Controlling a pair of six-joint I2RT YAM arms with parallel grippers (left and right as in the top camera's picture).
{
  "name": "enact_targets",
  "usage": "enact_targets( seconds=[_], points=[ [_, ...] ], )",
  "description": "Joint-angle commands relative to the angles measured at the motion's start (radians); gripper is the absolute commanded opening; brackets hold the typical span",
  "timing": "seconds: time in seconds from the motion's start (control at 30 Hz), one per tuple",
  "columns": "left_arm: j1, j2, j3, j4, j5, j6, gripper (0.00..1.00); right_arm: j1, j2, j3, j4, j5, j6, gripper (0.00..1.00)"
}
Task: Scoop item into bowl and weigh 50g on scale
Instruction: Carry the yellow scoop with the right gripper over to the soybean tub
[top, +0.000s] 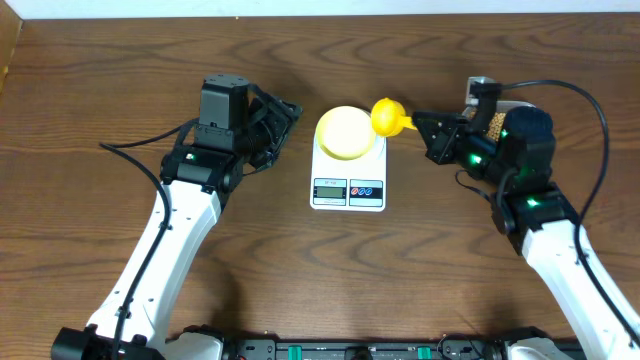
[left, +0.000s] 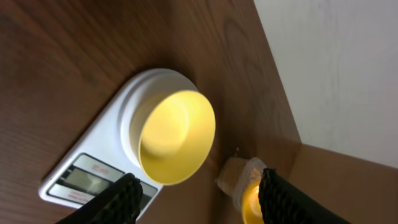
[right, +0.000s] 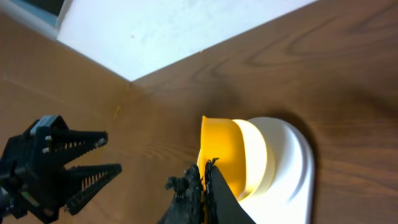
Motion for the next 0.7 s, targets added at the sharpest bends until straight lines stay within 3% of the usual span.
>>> enact_targets(
  seconds=[0.0, 0.27, 0.37, 0.67],
  points=[
    [0.005, -0.013, 0.016, -0.018, -0.066, 0.014, 0.63, -0.003, -0.055, 0.018, -0.04, 0.099, -0.061, 0.01],
    [0.005, -0.011, 0.016, -0.077, -0.219, 0.014, 0.69, -0.001, -0.116, 0.018, -0.116, 0.214, -0.078, 0.01],
    [0.005, -0.011, 0.015, -0.106, -0.291, 0.042, 0.84, -0.001, -0.127, 0.018, -0.138, 0.249, -0.079, 0.01],
    [0.004, -0.01, 0.014, -0.174, -0.367, 0.358, 0.88, -0.001, -0.132, 0.018, -0.146, 0.279, -0.098, 0.01]
  ],
)
